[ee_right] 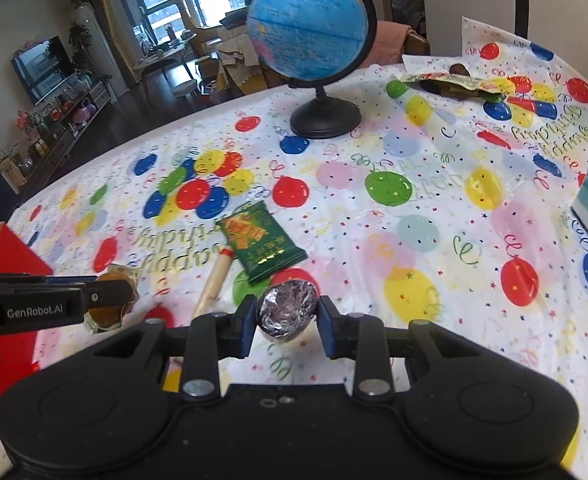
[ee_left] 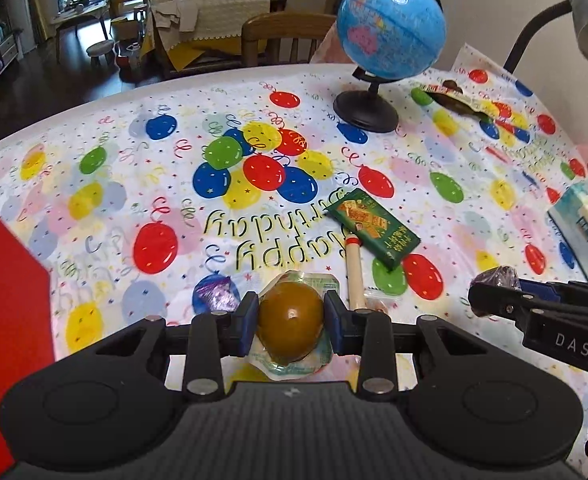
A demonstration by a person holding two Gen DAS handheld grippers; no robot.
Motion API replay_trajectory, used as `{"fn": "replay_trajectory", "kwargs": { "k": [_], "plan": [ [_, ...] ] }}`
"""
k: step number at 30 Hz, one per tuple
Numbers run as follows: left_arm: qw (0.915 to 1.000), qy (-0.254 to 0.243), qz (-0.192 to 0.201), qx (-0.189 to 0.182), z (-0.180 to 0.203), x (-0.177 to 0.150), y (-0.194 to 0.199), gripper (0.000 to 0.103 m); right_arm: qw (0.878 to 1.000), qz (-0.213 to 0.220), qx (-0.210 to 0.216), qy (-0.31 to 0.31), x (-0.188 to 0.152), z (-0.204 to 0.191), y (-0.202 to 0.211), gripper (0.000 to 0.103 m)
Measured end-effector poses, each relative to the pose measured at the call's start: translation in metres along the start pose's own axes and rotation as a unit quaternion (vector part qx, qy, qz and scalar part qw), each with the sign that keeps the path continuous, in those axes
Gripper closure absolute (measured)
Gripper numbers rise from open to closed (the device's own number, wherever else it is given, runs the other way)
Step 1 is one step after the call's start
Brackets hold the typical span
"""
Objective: Organize snacks
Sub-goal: 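Carry both snacks into the box and open both tools to release them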
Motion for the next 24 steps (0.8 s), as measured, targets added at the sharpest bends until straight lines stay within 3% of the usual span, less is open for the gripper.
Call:
{"fn": "replay_trajectory", "kwargs": {
  "k": [13,24],
  "plan": [
    [0.9989,0.038,0.026,0.002,-0.025,-0.024,0.074,0.069,0.998,0.013,0.042,0.048,-0.018,-0.063,0.063,0.073],
    [0.9971,0.061,0.045,0.013,-0.076,-0.056,0.130,0.069,0.994,0.012,0.072,0.084,-0.050,-0.138,0.090,0.073]
  ]
}}
Point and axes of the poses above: each gripper's, at about its wrist camera, not at the fingertips, and y roughly against the way its jaws point, z to its right, x to its top, the point moved 9 cm from there along -y, roughly the way its jaws point, and after that the axes turned 15 degrees about -y, right-handed, at the moved point
